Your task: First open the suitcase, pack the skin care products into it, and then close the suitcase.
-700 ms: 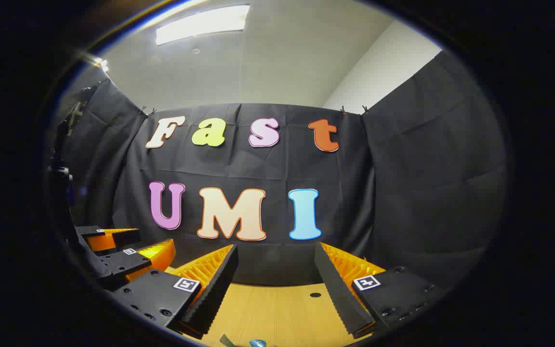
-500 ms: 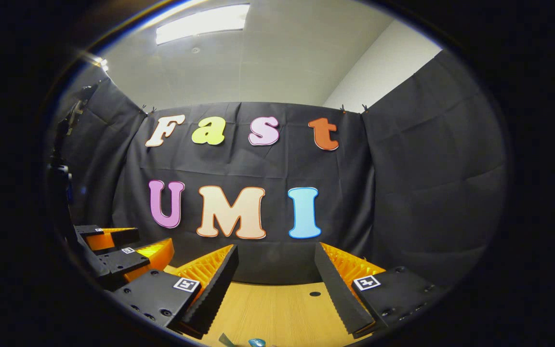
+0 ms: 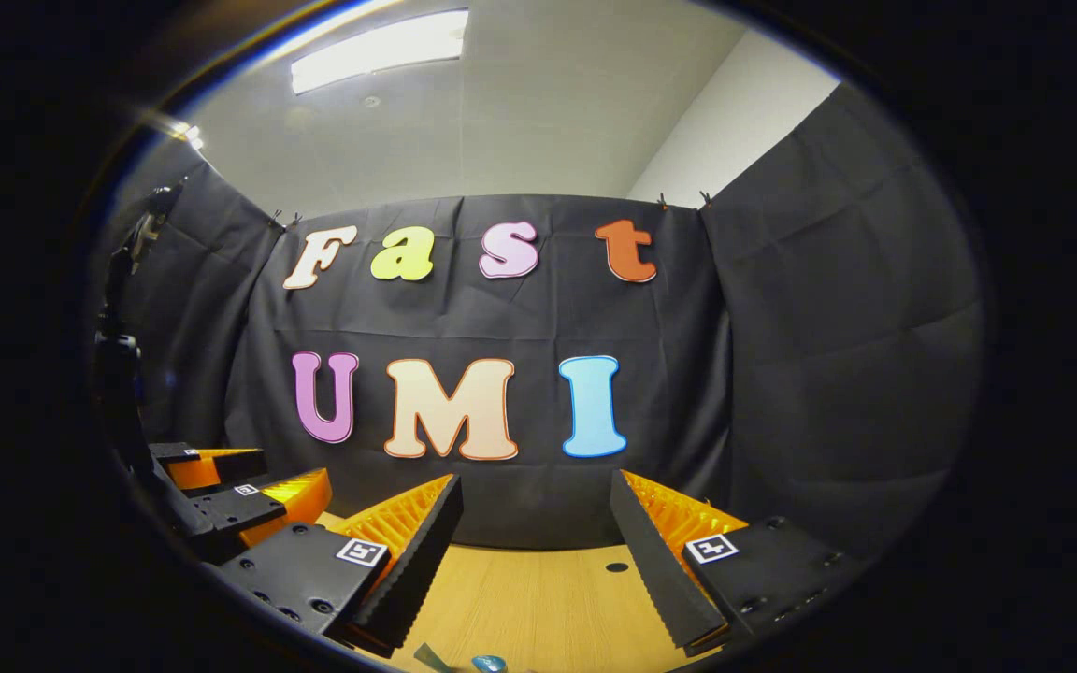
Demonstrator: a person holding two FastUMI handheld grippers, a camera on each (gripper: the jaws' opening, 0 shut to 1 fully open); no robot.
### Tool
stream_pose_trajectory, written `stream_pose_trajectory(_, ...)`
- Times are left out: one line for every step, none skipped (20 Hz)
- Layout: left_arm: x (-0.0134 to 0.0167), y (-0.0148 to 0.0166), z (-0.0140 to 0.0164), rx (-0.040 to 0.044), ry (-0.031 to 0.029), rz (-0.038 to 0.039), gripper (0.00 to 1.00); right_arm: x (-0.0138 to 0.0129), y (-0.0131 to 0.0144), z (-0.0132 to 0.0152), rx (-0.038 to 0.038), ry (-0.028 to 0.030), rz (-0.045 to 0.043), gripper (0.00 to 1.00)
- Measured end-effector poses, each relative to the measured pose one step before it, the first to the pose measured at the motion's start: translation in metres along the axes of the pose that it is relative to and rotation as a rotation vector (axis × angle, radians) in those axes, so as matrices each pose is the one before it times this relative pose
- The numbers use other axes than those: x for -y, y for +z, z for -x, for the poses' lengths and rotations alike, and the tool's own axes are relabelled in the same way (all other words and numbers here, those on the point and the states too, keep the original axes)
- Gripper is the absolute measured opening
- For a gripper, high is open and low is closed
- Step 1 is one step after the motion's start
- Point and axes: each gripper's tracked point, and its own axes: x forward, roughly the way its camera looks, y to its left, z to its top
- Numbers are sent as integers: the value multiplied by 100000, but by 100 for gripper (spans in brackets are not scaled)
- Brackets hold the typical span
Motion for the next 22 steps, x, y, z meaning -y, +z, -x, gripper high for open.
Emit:
stream_pose_trajectory(-451,-544,98,-1065,2088,-971,94,217,-467,-238,-658,1469,-773,99)
stream_pose_trajectory(-677,-863,-147,-1843,2531,-1487,95,65,-486,-129,-574,1730,-976,99)
stream_pose_trajectory(-723,-1122,-11,-2642,2948,-1737,96,41,-536,-340,-913,1616,-1024,99)
stream_pose_trajectory(-547,-1250,32,-2918,2098,-1696,97,35,-803,-197,-1397,1533,-856,100)
stream_pose_trajectory(-564,-1208,-157,-2712,1450,-834,97,-21,-699,-420,-1920,758,-161,99)
stream_pose_trajectory(-365,-1309,-129,-3163,757,166,96,187,-777,-224,-2086,-123,201,100)
stream_pose_trajectory(-305,-1339,-289,-3501,59,1142,97,1,-241,-269,-744,-316,-36,100)
stream_pose_trajectory(-14,-1427,-325,-3007,-1399,1542,96,-56,113,-115,999,-700,-177,99)
stream_pose_trajectory(-31,-1416,-500,-4330,-1887,505,97,16,44,-472,450,-2219,-161,99)
stream_pose_trajectory(-324,-1599,-380,-5051,-1109,255,96,-331,-737,-223,-1811,-845,-562,99)
stream_pose_trajectory(-185,-1688,-605,-5034,-1764,689,97,-740,-449,-59,-1312,457,-1014,99)
stream_pose_trajectory(-263,-1356,-703,-4003,-1139,1118,98,-452,-319,-26,-265,-256,23,99)
stream_pose_trajectory(-362,-1279,-411,-4529,-460,1113,98,46,-330,-175,-860,-1660,801,98)
stream_pose_trajectory(-333,-1199,-499,-3604,-751,976,98,-94,-546,-31,-1444,-965,408,99)
stream_pose_trajectory(-49,-993,-461,-2880,-915,640,98,-246,-338,-48,-1239,-690,-118,99)
stream_pose_trajectory(-4,-739,-447,-2682,-1067,109,98,-118,-45,204,-369,-604,110,99)
stream_pose_trajectory(3,-608,-511,-2305,-573,-441,96,127,10,-57,-55,-942,929,99)
stream_pose_trajectory(-60,-652,-464,-2220,-274,-551,96,292,-199,166,-298,-1226,1318,98)
stream_pose_trajectory(67,-447,-517,-1641,-498,-507,96,288,-148,-80,-566,-1057,845,99)
stream_pose_trajectory(82,-512,-577,-1668,-395,-616,96,227,-184,111,-730,-915,195,99)
stream_pose_trajectory(211,-621,-468,-2229,-605,-655,96,241,-114,-56,-593,-859,-165,98)
stream_pose_trajectory(64,-709,-449,-2105,-393,-586,96,208,-109,78,-515,-844,-33,98)
